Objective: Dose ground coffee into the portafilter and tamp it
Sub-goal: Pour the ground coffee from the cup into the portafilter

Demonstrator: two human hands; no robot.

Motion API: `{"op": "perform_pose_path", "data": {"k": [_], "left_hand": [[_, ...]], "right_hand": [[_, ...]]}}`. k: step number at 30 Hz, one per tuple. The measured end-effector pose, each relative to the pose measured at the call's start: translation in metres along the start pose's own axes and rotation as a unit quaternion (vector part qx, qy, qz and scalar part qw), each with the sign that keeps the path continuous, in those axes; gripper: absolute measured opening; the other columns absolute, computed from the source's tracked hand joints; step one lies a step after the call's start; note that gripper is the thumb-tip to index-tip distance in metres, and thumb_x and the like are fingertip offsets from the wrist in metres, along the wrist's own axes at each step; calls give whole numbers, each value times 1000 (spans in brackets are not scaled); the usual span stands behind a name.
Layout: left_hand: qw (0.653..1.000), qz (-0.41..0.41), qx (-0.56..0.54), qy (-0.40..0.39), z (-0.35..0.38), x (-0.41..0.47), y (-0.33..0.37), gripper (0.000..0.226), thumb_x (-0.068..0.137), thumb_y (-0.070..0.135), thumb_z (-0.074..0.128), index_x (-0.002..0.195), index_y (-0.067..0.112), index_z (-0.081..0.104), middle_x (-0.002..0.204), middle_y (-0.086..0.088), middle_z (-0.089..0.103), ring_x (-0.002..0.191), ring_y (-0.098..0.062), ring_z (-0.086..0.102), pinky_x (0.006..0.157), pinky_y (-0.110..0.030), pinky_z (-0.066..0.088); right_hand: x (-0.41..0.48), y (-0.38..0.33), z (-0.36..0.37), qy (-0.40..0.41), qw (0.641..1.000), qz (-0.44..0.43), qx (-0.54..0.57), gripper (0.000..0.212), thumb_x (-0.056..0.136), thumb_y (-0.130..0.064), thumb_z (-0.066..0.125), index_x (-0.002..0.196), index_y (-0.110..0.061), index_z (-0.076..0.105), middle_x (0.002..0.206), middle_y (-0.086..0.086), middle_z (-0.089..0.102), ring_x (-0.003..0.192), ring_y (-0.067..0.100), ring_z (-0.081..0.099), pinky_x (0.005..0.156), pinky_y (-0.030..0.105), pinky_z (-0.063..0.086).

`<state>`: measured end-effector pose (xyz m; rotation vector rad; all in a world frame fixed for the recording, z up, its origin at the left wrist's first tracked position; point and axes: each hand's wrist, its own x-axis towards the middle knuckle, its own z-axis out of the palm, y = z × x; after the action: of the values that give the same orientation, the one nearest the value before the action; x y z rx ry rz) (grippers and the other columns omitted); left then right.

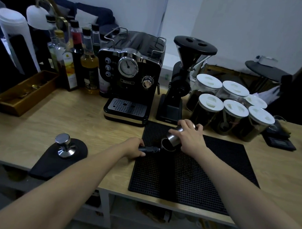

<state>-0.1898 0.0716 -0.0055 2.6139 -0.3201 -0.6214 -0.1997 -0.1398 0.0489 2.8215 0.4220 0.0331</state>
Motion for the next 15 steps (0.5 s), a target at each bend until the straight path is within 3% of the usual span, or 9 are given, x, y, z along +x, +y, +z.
{"op": "perform_pose_path", "data": {"k": [15], "left_hand": [[1000, -10, 4, 0, 2, 0, -1, 49, 88, 30, 61, 131, 10, 49, 129, -11, 55, 117, -26, 53, 95, -31, 43]], "right_hand": [[-5, 3, 4, -3, 998, 33, 48, 66, 78, -17, 64, 135, -40, 39, 142, 2, 27, 136, 23, 17, 102, 55, 26]]}}
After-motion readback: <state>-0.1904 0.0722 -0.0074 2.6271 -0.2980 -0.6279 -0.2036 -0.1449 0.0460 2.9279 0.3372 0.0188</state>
